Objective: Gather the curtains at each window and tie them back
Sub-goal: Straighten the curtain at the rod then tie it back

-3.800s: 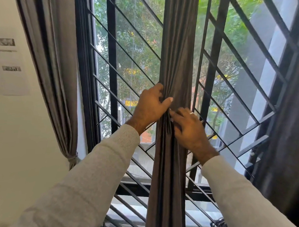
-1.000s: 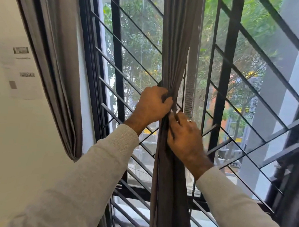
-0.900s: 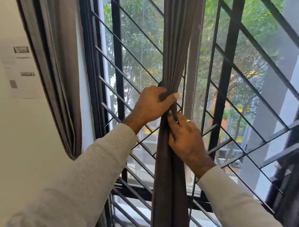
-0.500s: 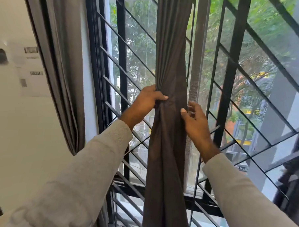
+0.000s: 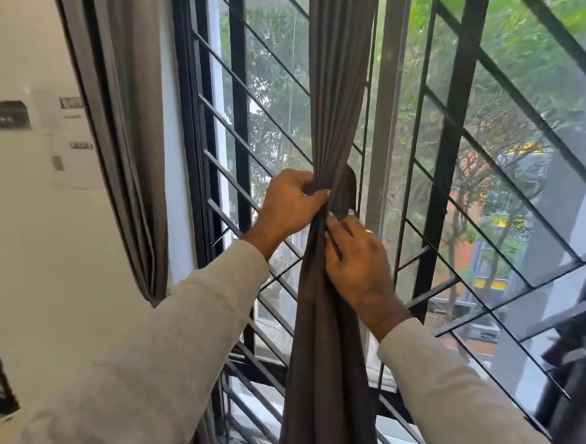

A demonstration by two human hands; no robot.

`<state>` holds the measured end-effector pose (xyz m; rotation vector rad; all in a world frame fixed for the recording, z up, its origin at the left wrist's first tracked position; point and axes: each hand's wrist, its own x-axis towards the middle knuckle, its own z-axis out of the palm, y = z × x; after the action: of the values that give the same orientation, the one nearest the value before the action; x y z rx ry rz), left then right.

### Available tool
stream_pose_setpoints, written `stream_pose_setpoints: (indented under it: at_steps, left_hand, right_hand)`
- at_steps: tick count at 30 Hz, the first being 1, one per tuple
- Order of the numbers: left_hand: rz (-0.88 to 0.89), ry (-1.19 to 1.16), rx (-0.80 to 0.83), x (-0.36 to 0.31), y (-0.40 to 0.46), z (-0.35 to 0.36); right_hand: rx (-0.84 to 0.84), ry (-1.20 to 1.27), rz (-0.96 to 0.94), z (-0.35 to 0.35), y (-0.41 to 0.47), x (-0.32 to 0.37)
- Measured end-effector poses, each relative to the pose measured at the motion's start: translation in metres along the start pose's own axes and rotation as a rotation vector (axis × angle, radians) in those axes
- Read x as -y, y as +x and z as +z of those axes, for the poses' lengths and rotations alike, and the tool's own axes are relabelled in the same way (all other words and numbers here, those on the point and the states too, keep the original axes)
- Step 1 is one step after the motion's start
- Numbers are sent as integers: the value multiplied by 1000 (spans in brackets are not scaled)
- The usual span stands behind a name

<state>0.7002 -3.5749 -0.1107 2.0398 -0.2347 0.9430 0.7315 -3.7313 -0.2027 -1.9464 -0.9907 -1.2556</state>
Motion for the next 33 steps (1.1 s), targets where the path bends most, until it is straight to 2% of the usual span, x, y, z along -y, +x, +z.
stream_pose_setpoints:
  at_steps: [3, 5, 8, 10, 12, 14, 15, 17, 21, 23, 25, 27, 30, 33]
  left_hand:
    - [-2, -104, 57, -1, -3, 6]
    - [34, -92, 83, -2, -4, 4]
    - [52, -61, 99, -2, -3, 3]
    - [2, -137, 102, -3, -3, 3]
    - [-31, -199, 120, -3, -2, 2]
    - [-75, -262, 153, -3, -2, 2]
    - [-95, -290, 169, -3, -1, 2]
    - [-120, -299, 183, -2, 1, 2]
    - [-123, -271, 172, 0, 6, 0]
    - [-123, -197, 136, 1, 9, 2]
    - [-94, -67, 68, 1, 11, 6]
    - [-58, 37, 23, -4, 10, 10]
    - [-22, 43, 71, -9, 7, 22]
    - [-8, -35, 181, -12, 6, 24]
  right_hand:
    - [65, -29, -16, -3, -5, 0]
    - [83, 5, -63, -7, -4, -3]
    - [44, 207, -49, -16, -1, -14]
    - [-123, 251, 79, -20, 1, -25]
    - [-223, 284, 338, -19, 3, -36]
    - [-92, 444, 626, -15, 7, -44]
    - [-10, 521, 710, -14, 9, -47]
    - [31, 573, 735, -14, 12, -52]
    - [-92, 675, 805, -22, 16, -54]
    - [-153, 611, 722, -24, 13, -52]
    - [-178, 463, 510, -26, 8, -43]
    - [-123, 311, 268, -24, 2, -32]
    - [53, 119, 79, -17, -13, -25]
    - [41, 46, -27, -18, -20, -25]
